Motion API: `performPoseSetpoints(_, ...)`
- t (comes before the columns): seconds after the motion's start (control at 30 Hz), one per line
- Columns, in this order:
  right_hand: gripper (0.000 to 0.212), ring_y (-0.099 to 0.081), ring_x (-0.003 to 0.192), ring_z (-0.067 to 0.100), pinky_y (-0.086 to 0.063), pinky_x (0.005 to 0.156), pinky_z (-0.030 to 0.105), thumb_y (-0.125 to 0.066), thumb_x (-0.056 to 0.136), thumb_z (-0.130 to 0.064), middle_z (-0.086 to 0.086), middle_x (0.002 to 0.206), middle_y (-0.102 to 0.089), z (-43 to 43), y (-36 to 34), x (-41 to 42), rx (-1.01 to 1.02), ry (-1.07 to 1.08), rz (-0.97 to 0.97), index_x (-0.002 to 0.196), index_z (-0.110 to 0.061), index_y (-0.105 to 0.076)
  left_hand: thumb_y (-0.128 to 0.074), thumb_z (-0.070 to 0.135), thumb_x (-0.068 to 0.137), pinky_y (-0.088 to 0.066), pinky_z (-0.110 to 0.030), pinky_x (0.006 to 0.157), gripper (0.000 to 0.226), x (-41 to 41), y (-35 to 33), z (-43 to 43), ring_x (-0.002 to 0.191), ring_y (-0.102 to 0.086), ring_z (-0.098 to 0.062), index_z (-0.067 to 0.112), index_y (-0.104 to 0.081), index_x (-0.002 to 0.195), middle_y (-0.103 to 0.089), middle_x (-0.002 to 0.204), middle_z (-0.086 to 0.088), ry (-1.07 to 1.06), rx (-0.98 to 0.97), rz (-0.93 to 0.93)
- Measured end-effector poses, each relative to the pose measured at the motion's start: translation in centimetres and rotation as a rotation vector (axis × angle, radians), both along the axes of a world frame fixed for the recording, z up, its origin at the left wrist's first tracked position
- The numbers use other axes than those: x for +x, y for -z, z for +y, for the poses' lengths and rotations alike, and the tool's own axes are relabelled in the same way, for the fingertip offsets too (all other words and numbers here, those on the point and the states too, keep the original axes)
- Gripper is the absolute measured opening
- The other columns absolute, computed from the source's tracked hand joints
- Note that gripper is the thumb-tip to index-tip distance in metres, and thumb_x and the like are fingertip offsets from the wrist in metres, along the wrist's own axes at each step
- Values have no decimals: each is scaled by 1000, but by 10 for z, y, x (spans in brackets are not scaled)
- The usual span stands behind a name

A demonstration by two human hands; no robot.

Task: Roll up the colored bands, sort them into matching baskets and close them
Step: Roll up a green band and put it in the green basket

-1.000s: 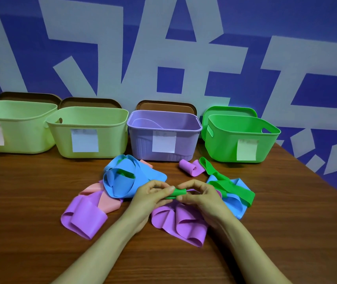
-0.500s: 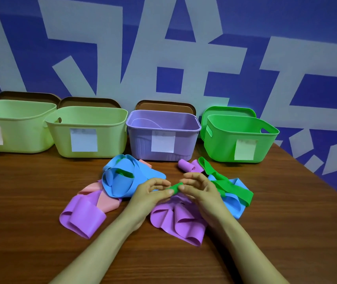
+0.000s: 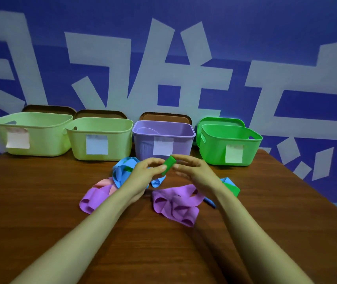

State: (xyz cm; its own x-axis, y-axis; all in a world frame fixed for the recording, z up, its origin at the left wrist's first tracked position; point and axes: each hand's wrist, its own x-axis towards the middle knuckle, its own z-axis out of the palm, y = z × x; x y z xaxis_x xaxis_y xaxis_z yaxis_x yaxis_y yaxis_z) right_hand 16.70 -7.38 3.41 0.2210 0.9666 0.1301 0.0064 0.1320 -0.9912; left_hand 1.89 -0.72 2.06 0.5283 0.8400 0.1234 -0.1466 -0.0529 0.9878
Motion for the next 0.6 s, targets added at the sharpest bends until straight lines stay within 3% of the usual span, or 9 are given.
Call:
performPoseSetpoints(0.13, 31, -62, 72, 9, -53, 69, 15, -64, 84, 8, 7, 83, -63, -3, -16, -16, 24, 68, -27, 113, -1, -61, -55, -3, 91, -56, -18, 68, 10, -10, -11, -12, 79, -61, -16, 4, -56, 97, -61, 88, -9, -24, -131, -141)
performPoseSetpoints(0.27, 18, -62, 78, 14, -54, 78, 21, -65, 83, 7, 5, 81, -64, 8, -19, -22, 19, 63, 86, 89, -9, -62, -53, 0, 92, -54, -29, 84, 8, -16, -17, -2, 84, -65, -18, 5, -58, 96, -66, 92, -10, 32, -176, -145)
performPoseSetpoints(0.33, 17, -63, 74, 12, -54, 73, 19, -66, 82, 7, 5, 81, -63, 22, -16, -21, 15, 63, 82, 87, -9, -63, -55, 0, 92, -54, -30, 85, 9, -16, -15, 13, 86, -65, -18, 5, -60, 96, -67, 93, -10, 25, -168, -114)
performPoseSetpoints(0.43, 17, -65, 61, 5, -51, 59, 14, -65, 82, 9, 7, 80, -63, 53, -13, -11, -3, 55, 80, 86, -8, -62, -57, 2, 91, -54, -26, 81, 8, -11, -12, 44, 83, -65, -15, 8, -62, 91, -69, 85, -5, 28, -152, -58)
performPoseSetpoints(0.6, 18, -66, 60, 7, -54, 62, 17, -63, 83, 11, 10, 79, -63, 117, -2, 10, -60, 23, 134, 86, -7, -61, -56, 1, 90, -55, -19, 65, 10, 6, -5, 103, 77, -67, -12, 6, -63, 95, -69, 84, -6, 16, -200, -44)
